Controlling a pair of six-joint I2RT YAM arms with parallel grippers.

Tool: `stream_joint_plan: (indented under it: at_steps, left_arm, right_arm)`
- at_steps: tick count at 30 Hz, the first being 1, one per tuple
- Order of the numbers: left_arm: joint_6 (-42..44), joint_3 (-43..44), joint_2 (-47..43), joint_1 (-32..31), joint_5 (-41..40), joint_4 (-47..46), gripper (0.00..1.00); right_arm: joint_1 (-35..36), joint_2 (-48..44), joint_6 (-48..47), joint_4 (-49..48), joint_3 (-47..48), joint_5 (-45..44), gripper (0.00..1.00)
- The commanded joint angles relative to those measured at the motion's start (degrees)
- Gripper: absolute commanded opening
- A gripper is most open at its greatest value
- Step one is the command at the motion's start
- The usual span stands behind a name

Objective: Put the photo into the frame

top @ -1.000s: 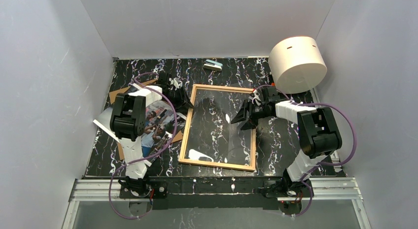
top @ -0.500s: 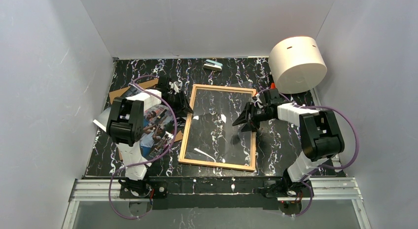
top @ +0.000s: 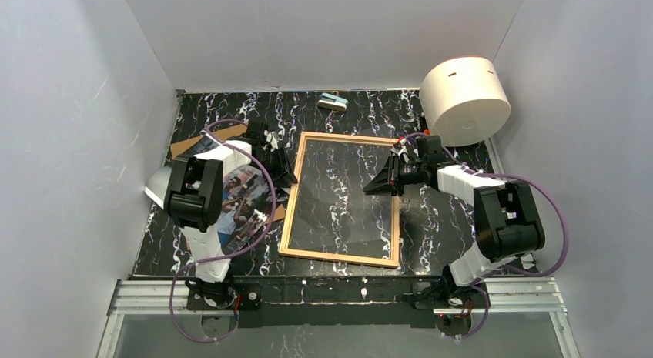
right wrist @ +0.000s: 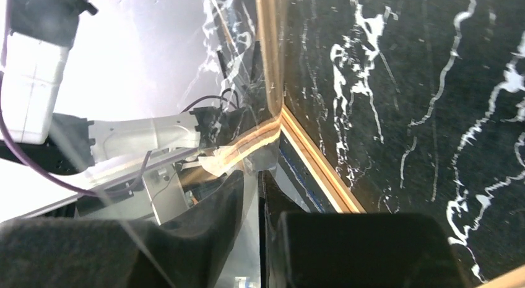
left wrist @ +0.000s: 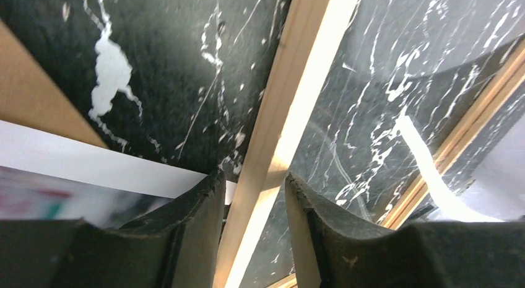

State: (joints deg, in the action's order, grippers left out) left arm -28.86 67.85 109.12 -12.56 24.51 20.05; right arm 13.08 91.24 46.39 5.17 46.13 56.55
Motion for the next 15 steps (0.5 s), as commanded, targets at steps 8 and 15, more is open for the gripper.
stream_joint_plan:
  at_steps: [8,15]
  left_arm:
    - [2.9,-1.9,-3.4,0.0,-7.1,9.5,0.42]
    - [2.9,-2.0,-3.1,-0.1,-4.3,9.0,0.24]
  right_arm:
    - [-0.3,-2.0,2.2,-10.7,-1.0,6.6,0.24]
    - [-0.2,-1.6,7.5,-18.3,-2.7,7.5,0.24]
